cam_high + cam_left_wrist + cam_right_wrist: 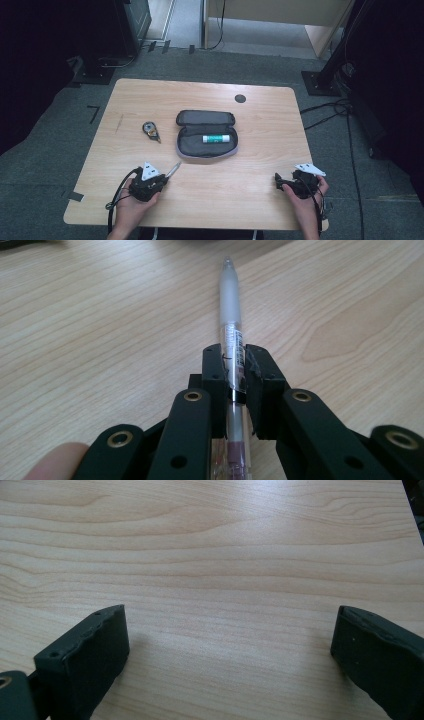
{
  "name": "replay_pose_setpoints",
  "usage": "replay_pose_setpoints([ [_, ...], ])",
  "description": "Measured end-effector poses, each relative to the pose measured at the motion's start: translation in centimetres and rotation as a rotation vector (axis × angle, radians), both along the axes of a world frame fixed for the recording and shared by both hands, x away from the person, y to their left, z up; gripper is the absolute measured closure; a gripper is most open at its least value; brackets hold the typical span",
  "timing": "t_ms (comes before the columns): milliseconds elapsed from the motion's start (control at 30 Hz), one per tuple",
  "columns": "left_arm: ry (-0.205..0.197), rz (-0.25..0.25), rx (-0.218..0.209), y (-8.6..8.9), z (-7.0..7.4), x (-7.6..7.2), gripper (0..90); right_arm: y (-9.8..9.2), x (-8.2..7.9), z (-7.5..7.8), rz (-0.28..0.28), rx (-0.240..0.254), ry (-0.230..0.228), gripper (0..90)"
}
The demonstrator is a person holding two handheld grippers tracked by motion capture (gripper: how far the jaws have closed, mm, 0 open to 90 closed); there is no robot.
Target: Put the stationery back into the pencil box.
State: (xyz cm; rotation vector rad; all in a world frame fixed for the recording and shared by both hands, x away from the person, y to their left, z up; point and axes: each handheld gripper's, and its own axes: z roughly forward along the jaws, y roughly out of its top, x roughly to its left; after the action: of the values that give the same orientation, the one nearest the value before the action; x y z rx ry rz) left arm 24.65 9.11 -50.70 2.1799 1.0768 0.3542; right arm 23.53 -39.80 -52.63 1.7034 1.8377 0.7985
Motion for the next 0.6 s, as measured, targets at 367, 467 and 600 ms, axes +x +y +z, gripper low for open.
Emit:
replay_pose_setpoints([
  [367,-0.042,-0.067,-0.036,-1.0,1.6,0.1,81.2,0.0,0.0,0.0,0.0,0.0,0.0,1.8],
  [467,-0.05,-0.079,-0.049,-1.4,2.1,0.5,81.2,0.0,0.0,0.0,0.0,0.0,0.0,1.8],
  [600,-0.053,-0.086,-0.072,-1.6,2.5,1.1,81.2,0.0,0.0,0.0,0.0,0.0,0.0,1.8],
])
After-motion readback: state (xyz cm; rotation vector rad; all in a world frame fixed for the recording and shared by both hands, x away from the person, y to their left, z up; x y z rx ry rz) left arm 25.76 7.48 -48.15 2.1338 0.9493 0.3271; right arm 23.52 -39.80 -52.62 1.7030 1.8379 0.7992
